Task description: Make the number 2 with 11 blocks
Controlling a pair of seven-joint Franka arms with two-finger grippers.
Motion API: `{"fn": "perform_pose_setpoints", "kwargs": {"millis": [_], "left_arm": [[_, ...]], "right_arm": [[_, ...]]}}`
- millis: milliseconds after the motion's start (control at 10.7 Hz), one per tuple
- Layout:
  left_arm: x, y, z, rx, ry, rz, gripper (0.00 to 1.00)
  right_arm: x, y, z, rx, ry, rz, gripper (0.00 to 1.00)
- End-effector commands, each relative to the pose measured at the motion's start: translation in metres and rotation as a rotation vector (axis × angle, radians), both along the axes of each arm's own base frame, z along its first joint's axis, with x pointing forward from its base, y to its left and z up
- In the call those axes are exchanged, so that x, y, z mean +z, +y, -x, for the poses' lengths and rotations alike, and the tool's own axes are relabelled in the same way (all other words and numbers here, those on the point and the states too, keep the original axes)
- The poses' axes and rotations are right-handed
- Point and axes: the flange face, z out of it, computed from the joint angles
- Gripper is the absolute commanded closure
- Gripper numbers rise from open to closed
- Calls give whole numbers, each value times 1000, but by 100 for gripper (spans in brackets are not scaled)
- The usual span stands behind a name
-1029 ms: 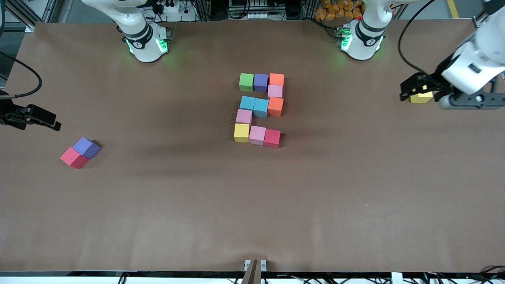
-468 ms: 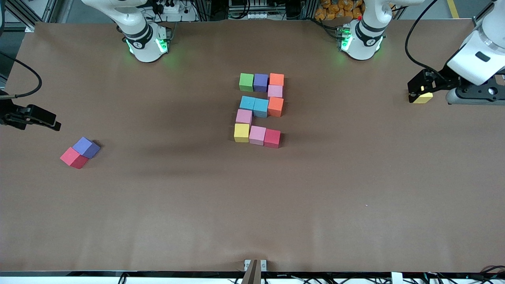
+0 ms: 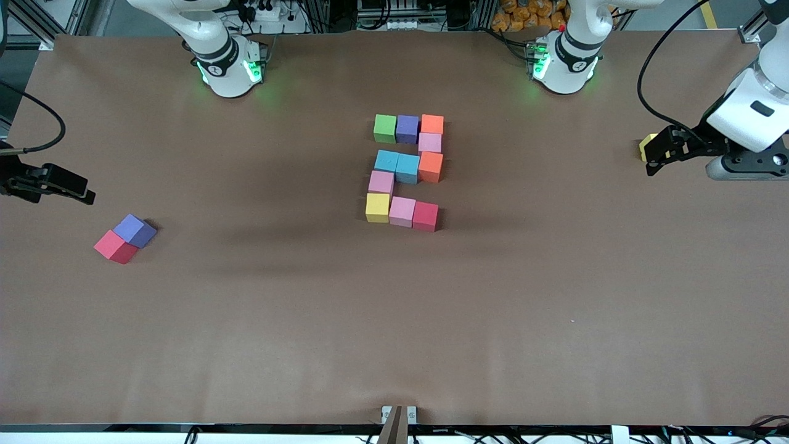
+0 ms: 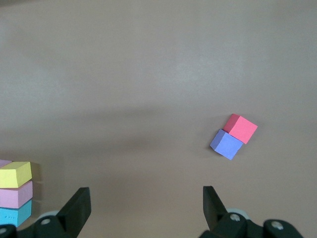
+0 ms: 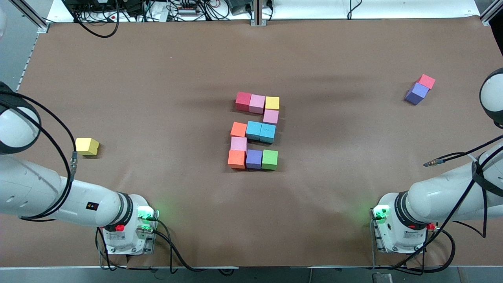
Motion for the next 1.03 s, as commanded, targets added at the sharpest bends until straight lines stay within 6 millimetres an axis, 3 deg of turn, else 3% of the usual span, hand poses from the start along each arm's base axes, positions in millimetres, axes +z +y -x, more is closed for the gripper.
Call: {"fn": "perform_pose_setpoints", "kwargs": {"millis": [0,187,935], "left_arm": [[-5,1,-10,32,6,16,0],[-12,-5,-13,48,19,13,0],[-7,-20,-10,58,18,66,0]], "right_arm": [[3,-4,0,2,0,3,0],[3,-4,0,2,0,3,0],[3,-4,0,2,0,3,0]]}}
